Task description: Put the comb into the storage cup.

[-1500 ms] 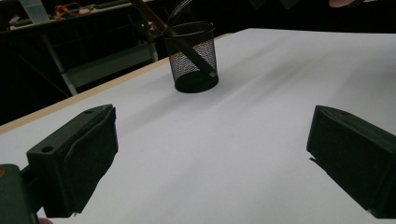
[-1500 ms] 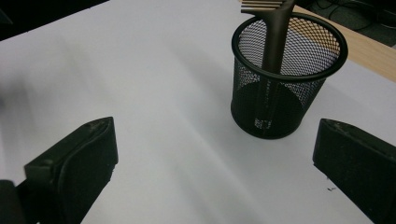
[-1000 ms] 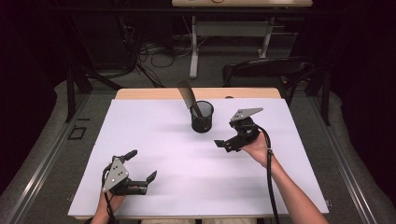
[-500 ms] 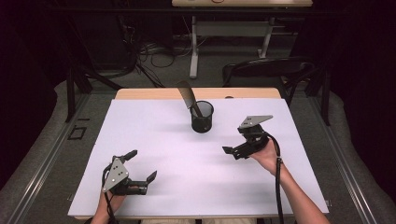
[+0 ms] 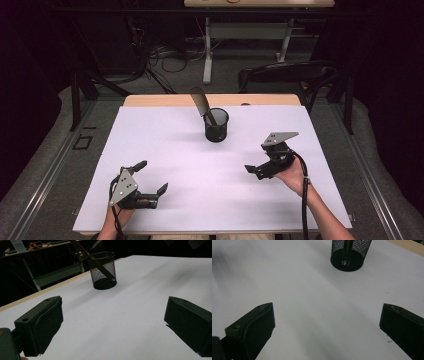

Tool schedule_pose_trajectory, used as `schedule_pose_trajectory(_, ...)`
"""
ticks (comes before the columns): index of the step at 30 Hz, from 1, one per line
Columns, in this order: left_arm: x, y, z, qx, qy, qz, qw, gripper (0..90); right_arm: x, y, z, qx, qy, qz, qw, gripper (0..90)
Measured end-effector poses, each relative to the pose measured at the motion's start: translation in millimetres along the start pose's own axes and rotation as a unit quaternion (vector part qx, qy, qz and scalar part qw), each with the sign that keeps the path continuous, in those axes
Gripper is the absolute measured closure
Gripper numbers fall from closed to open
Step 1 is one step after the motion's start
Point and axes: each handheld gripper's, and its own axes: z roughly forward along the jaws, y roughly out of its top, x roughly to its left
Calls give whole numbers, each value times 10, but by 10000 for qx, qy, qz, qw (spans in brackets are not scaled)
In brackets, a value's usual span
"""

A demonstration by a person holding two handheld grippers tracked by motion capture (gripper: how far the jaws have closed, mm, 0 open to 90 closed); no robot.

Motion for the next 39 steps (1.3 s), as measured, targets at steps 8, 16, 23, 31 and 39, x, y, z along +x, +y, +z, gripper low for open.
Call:
schedule_pose_trajectory(8,1,0,-2,3,5,1,10000,20,20,-141,-73,11,-79,35,10000,0)
schedule_pose_trajectory(16,1,-2,-1,8,11,-2,10000,20,51,-286,-130,24,-115,83,9999,0)
schedule_pose_trajectory(23,1,-2,-2,7,16,-4,10000,20,72,-401,-170,-68,-171,135,9997,0)
schedule_pose_trajectory(31,1,-2,-3,10,17,-1,10000,20,89,-494,-215,-172,-240,184,9994,0)
schedule_pose_trajectory(39,3,-4,-6,7,22,-8,10000,20,118,-599,-267,-338,-331,204,9987,0)
